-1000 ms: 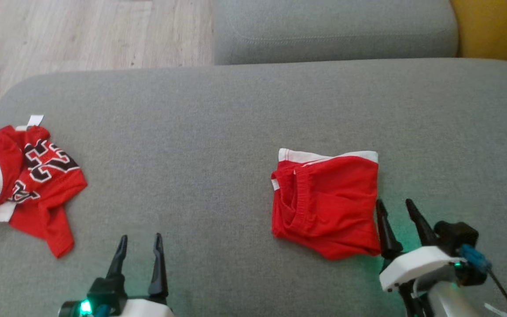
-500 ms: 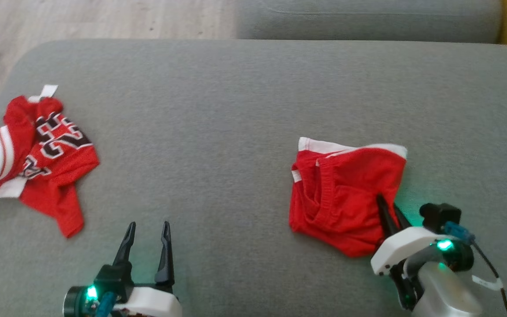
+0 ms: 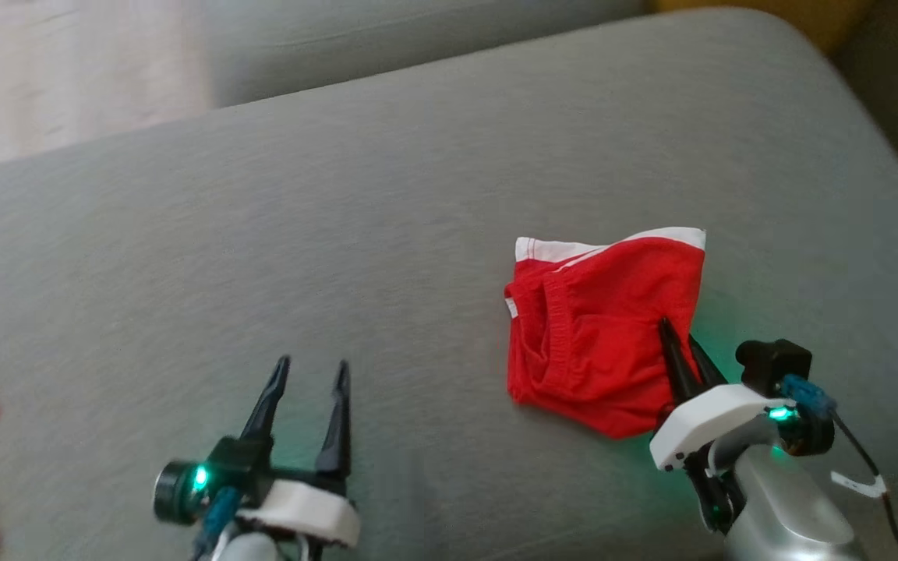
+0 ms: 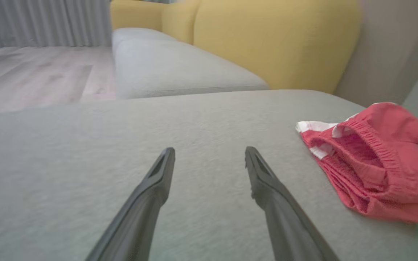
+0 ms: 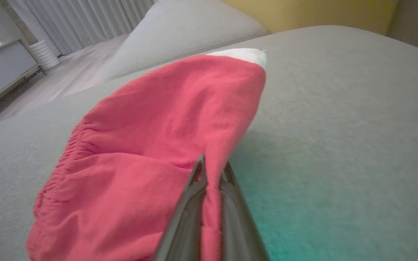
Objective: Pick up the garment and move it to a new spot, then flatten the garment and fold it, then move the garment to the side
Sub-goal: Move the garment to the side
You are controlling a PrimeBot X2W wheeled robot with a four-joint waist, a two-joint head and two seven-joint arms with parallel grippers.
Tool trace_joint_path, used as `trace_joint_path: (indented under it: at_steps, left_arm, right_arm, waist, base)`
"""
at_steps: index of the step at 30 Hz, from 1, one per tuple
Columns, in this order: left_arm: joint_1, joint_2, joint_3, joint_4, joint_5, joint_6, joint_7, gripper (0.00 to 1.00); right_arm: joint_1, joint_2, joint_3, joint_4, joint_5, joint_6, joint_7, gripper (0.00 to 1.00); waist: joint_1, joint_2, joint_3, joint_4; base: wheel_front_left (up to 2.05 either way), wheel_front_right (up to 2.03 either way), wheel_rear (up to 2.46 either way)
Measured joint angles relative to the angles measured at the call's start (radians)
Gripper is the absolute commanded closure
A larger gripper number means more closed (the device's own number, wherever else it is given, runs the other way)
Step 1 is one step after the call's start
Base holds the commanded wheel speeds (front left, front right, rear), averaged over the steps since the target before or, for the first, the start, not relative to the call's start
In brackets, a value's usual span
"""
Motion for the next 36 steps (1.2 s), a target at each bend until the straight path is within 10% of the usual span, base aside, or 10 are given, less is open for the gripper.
trace_joint_path:
  at_steps: [11,18,30,32,36]
  left_arm:
    - [-0.039,-0.001,-0.066,0.015,0.001,0.007,0.0,0.0]
    - [-0.06,-0.001,-0.056,0.048,0.049,-0.012,0.0,0.0]
    - [-0.119,-0.001,-0.029,0.057,0.099,-0.043,0.0,0.0]
    - [-0.121,-0.001,-0.025,0.057,0.102,-0.044,0.0,0.0]
    - [-0.121,-0.001,-0.009,0.056,0.102,-0.048,0.0,0.0]
  right_arm:
    - [-0.02,-0.001,-0.001,-0.006,-0.031,0.0,0.0,1.0]
    - [-0.253,-0.019,-0.108,0.084,-0.221,0.0,0.0,1.0]
    - [-0.472,-0.248,-0.532,0.227,-0.549,0.0,0.062,1.0]
    - [-0.476,-0.253,-0.599,0.222,-0.606,0.0,0.079,0.0]
    - [-0.476,-0.228,-0.711,0.199,-0.689,0.0,0.085,0.0]
  waist:
    - [0.0,0.0,0.055,-0.173]
    - [0.0,0.0,0.116,-0.139]
    - [0.0001,0.0,0.202,0.008]
    - [0.0001,0.0,0.215,0.024]
    - [0.0002,0.0,0.227,0.036]
  base:
    - [0.0,0.0,0.0]
    - [0.0,0.0,0.0]
    - [0.0,0.0,0.0]
    - [0.0,0.0,0.0]
    - [0.0,0.0,0.0]
